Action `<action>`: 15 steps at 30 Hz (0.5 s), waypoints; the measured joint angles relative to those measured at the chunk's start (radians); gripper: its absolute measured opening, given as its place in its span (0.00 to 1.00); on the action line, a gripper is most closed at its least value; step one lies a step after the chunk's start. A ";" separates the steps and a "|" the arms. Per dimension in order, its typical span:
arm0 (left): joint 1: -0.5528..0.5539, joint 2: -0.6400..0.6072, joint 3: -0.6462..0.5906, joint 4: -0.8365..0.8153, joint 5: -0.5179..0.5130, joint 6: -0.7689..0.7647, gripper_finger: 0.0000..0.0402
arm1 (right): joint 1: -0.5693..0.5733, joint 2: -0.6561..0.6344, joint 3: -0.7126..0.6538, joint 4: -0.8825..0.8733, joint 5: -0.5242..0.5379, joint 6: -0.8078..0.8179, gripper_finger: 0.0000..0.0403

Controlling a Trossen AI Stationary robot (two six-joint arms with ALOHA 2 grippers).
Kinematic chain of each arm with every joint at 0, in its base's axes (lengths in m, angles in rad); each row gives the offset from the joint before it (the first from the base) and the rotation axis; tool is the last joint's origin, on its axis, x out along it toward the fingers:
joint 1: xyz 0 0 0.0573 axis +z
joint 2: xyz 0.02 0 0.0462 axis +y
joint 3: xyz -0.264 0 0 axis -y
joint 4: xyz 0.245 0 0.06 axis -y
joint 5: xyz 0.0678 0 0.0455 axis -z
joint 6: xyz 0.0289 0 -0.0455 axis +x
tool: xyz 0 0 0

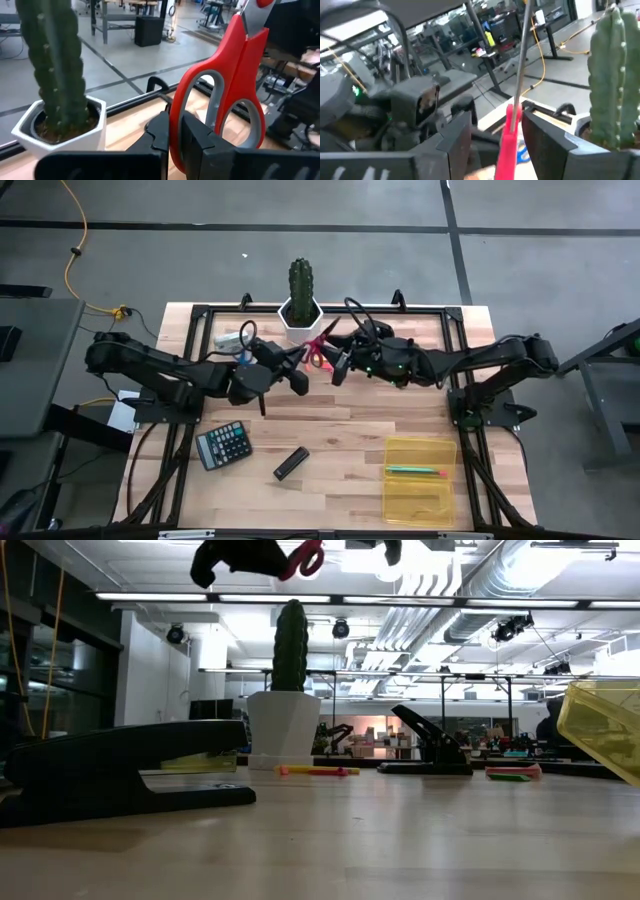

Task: Pack school essentials
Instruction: Put the red scissors on the yellow supply box

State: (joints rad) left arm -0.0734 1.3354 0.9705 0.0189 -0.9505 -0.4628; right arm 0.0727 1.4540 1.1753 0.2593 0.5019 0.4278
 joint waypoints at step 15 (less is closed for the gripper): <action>-0.034 0.000 0.000 0.010 -0.003 -0.006 0.01 | -0.007 0.006 0.011 0.002 0.023 0.011 0.39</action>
State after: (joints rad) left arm -0.1077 1.3354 0.9703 0.0287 -0.9531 -0.4690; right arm 0.0654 1.4603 1.1862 0.2611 0.5253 0.4386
